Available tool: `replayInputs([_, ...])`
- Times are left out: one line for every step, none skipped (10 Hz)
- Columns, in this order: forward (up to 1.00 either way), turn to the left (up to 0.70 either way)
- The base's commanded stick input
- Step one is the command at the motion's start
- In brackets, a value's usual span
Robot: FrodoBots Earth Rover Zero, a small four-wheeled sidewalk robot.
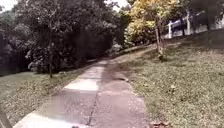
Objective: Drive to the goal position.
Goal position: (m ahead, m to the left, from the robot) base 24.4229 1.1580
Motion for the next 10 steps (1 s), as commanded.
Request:
replayInputs([0.00,0.00])
replayInputs([0.00,0.00])
replayInputs([0.00,0.00])
replayInputs([0.00,0.00])
replayInputs([0.23,0.00])
replayInputs([0.82,0.00])
replayInputs([1.00,0.00])
replayInputs([1.00,0.00])
replayInputs([1.00,0.00])
replayInputs([1.00,0.00])
